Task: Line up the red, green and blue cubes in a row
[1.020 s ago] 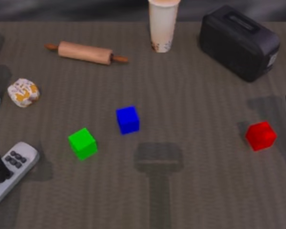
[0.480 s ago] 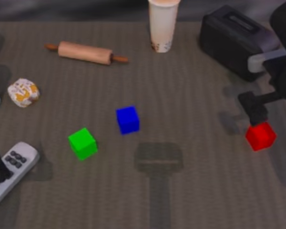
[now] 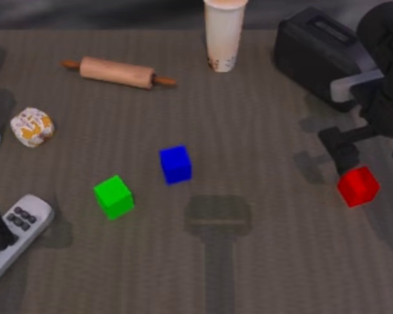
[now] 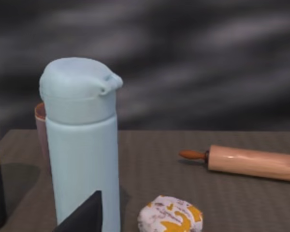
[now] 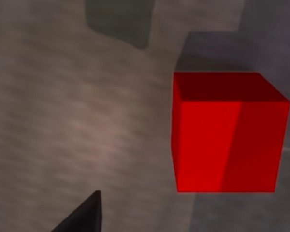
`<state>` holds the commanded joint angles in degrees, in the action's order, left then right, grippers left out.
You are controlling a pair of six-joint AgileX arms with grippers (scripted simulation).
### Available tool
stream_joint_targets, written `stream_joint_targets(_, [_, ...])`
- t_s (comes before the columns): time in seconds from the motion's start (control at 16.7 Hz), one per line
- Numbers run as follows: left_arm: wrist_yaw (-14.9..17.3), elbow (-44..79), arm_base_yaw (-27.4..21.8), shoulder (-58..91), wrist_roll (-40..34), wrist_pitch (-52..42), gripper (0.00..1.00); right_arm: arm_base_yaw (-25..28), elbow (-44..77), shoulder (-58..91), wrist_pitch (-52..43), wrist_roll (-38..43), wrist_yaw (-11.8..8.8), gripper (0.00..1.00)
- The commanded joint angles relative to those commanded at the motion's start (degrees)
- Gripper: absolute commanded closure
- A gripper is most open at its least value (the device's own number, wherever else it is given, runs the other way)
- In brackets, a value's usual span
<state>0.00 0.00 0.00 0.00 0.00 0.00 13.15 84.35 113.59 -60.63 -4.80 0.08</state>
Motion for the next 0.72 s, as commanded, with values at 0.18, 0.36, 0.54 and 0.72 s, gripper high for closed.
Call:
stream_joint_targets(0.18, [0.0,0.0,0.0,0.0,0.0,0.0,0.0,0.19,-1.5,1.1,2.27,-0.11,0.0,0.0])
stream_joint_targets(0.36, [0.0,0.0,0.0,0.0,0.0,0.0,0.0,0.28,-5.13,4.19,9.53,0.02,0.02,0.0])
stream_joint_targets(0.54, [0.0,0.0,0.0,0.0,0.0,0.0,0.0,0.37,-8.77,7.29,16.33,0.15,0.05,0.0])
stream_joint_targets(0.72, [0.0,0.0,0.0,0.0,0.0,0.0,0.0,0.41,-9.81,8.3,17.99,0.18,0.05,0.0])
